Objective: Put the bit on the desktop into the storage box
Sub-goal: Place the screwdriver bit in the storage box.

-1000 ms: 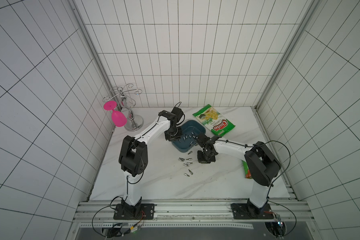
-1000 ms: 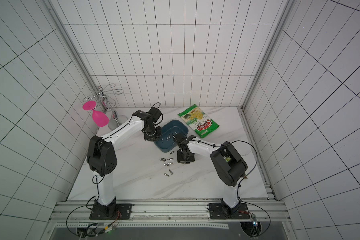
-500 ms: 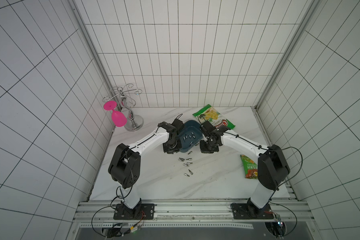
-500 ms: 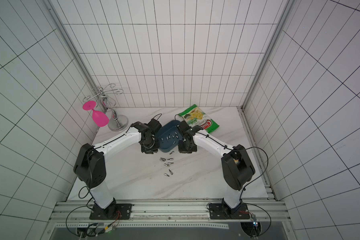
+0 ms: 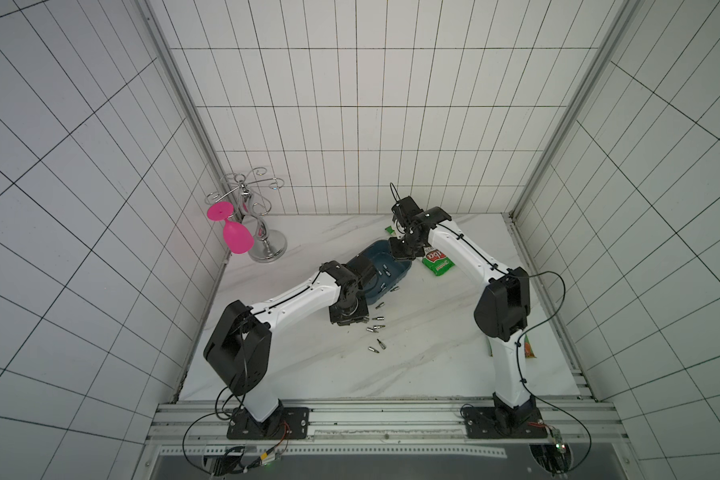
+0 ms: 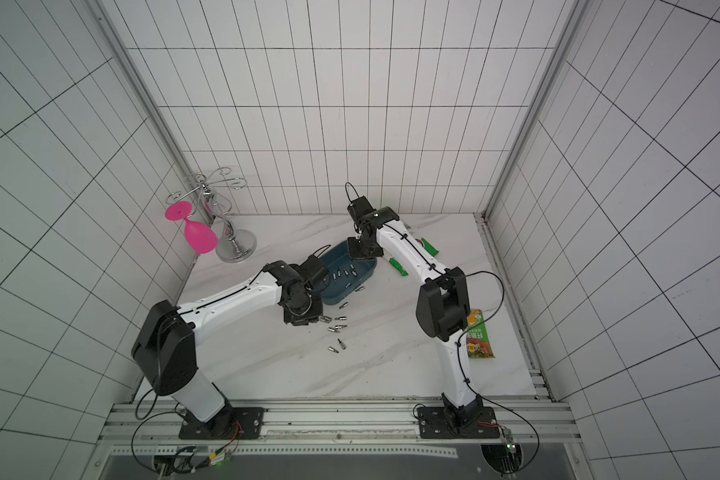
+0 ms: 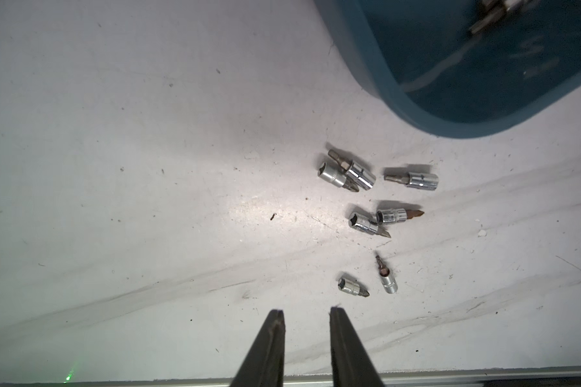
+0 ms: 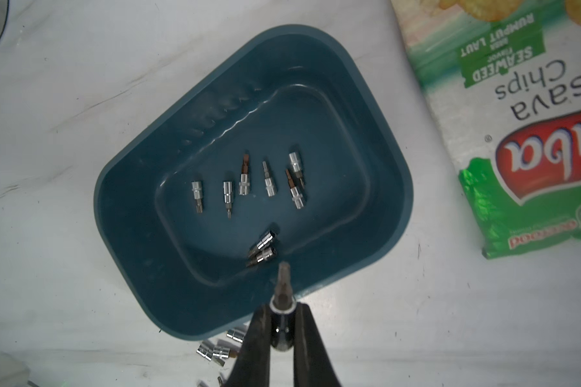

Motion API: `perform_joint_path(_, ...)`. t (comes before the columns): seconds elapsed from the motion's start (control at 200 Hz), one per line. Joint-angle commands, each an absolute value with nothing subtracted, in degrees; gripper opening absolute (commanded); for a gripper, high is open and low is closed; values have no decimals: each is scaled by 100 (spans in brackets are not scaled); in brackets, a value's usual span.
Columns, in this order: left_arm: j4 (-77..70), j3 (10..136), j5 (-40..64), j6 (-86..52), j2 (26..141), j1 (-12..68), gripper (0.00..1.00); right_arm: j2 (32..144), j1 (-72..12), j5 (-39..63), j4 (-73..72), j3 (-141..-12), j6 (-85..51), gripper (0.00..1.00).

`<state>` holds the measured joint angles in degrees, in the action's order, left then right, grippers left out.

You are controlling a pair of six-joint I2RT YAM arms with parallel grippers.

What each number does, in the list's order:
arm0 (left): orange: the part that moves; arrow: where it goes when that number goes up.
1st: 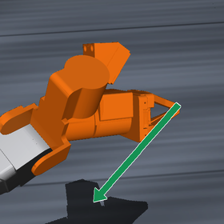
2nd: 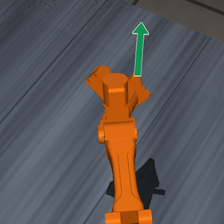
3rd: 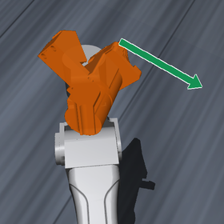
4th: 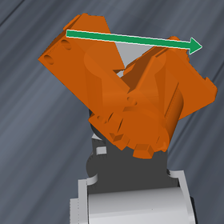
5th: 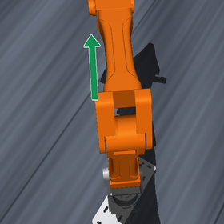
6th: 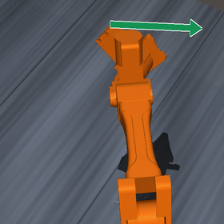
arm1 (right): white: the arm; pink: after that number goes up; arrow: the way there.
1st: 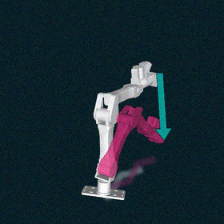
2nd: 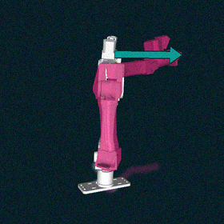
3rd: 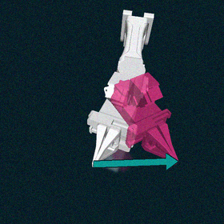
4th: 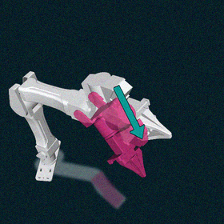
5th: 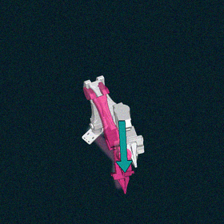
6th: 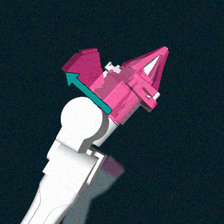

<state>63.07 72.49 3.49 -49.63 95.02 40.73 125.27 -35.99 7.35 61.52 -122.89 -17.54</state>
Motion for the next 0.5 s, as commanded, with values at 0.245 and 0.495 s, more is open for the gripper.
perform_joint_path(0.245,6035,6999,378,-5421,9362,4503,29,14108,-3536,1359,6908,-14024,-1068,0)
perform_joint_path(0.495,5831,6952,513,-5597,9557,4787,30,14538,-3516,1463,6816,-14045,-989,0)
